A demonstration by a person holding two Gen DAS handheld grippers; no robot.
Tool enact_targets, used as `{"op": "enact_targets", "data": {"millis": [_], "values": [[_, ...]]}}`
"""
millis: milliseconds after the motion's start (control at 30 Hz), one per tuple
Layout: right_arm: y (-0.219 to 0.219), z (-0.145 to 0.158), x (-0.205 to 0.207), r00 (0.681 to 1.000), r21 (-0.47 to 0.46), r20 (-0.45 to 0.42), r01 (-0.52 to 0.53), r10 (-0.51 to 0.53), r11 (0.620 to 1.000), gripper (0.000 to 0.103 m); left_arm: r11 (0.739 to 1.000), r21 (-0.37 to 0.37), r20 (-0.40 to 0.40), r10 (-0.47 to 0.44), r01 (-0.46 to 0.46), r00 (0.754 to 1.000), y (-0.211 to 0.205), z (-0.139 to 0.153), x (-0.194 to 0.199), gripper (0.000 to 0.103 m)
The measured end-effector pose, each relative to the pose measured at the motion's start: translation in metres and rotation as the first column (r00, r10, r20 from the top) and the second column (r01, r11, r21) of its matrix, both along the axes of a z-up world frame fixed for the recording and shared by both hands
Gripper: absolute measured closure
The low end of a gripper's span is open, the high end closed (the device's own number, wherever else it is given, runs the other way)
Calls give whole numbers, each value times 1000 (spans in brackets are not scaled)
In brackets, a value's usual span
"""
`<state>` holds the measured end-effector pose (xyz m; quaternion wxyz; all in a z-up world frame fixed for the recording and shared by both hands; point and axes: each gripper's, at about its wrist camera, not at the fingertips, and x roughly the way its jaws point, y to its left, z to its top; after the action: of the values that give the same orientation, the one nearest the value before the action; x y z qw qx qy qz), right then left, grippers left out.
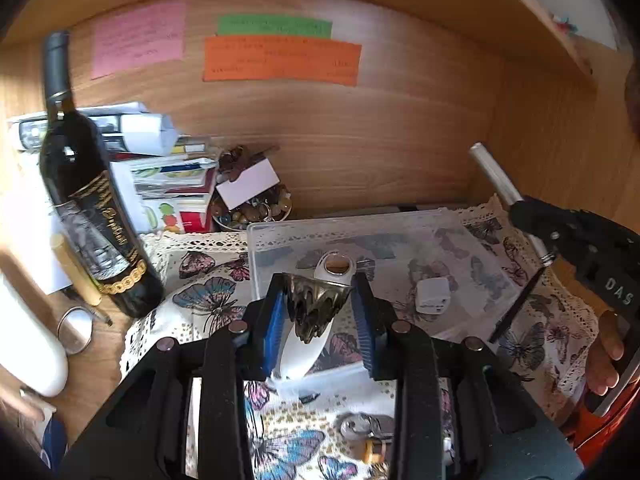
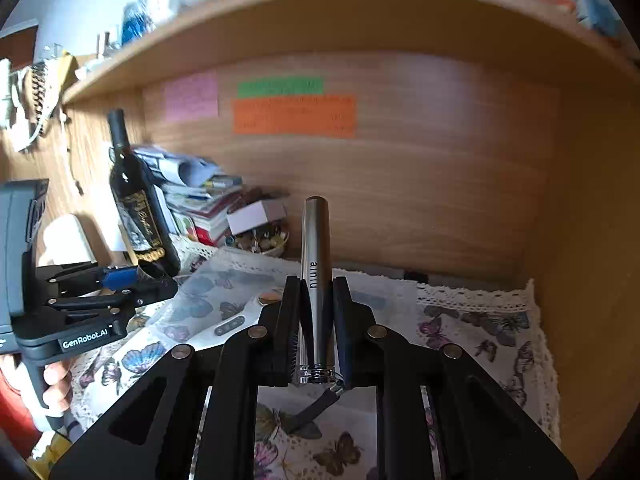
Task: Organize rigid objects
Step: 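Lower tube and metal piece into the clear box and open both grippers, then grasp the black-and-gold perfume bottle with the left gripper while the right grasps a small black item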
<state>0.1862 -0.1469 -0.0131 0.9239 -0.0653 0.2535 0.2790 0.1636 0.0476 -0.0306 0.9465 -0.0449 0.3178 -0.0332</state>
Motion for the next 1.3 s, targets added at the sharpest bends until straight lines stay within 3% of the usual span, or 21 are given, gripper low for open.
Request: {"op": "enact_targets", "data": {"millis": [467,700,900,967,1133,1300], "values": [[43,-75,53,973,-120,-229,-50,22,992,89,996,-4,-179,-90,90,980,-18,-50,52,71],[47,-86,59,956,-133,-293,-72,30,988,88,995,26,-182,-92,99,979,-30,-54,57,71],[41,-76,52,966,-117,-258,-48,16,992,84,995,49,-170,-78,88,982,-33,-50,56,66],[36,-71,49,970,-103,-242,-40,14,994,77,995,50,-153,-74,82,985,-32,-45,52,59],[23,-54,32,982,-87,-189,-35,18,996,73,996,58,-97,-57,63,994,-31,-29,38,49],[7,-33,5,995,-70,-100,-10,3,997,57,998,52,-28,-27,28,999,-27,-8,16,28]]}}
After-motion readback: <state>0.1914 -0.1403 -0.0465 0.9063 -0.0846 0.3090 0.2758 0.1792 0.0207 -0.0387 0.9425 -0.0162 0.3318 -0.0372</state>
